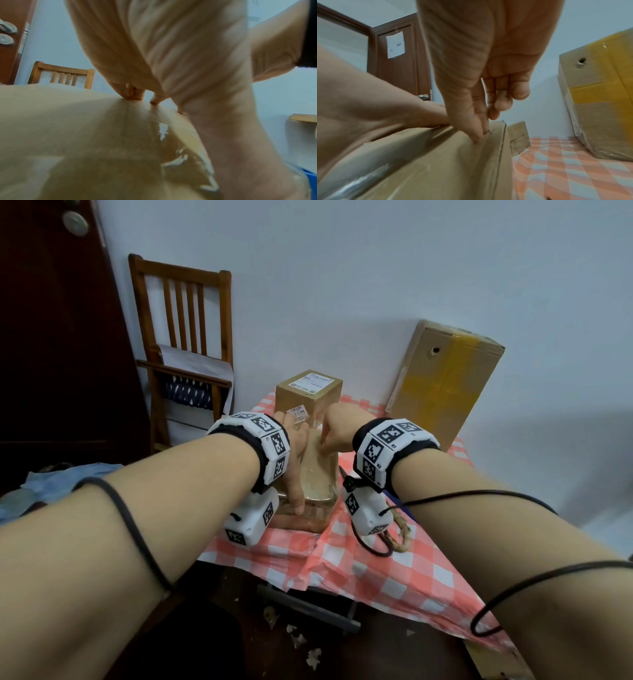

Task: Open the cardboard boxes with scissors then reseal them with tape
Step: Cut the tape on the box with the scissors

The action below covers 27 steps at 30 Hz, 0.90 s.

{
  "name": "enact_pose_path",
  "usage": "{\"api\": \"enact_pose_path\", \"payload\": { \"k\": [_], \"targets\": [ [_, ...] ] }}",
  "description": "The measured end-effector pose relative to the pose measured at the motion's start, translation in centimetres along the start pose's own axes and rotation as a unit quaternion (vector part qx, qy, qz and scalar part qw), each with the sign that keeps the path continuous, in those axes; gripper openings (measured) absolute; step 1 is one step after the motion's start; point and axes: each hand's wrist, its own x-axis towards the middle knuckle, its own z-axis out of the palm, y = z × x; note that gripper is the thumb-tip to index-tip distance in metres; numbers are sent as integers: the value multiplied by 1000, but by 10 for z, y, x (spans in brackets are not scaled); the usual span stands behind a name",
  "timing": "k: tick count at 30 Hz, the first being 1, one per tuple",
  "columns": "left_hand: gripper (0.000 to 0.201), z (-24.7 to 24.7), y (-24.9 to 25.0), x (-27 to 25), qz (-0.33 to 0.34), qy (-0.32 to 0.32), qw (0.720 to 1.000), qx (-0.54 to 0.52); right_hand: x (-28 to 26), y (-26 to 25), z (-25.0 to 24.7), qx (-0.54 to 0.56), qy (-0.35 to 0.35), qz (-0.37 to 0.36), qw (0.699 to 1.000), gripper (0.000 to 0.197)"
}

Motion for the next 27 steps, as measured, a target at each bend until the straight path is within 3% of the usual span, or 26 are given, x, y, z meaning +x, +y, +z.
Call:
{"api": "enact_pose_path", "payload": {
  "k": [5,10,17,21,24,27],
  "targets": [
    [147,-1,0,-1,-3,-17,1000,-9,1,-4,3,-24,3,-14,1000,17],
    [150,-3,2,0,-8,-22,1000,-11,3,-2,3,-37,-25,-4,999,17],
    [135,-7,2,-4,-1,-31,999,-9,7,5,11,-20,-88,8,996,41],
    [147,-8,3,-5,-4,-24,1000,-7,3,3,8,-41,-106,-11,994,36],
    [156,-5,1,-3,-5,-12,1000,-6,-2,6,2,-42,-76,-37,996,31],
    [157,-4,1,-1,1,-1,1000,7,-3,16,-1,43,-43,-45,997,19]
  ]
}}
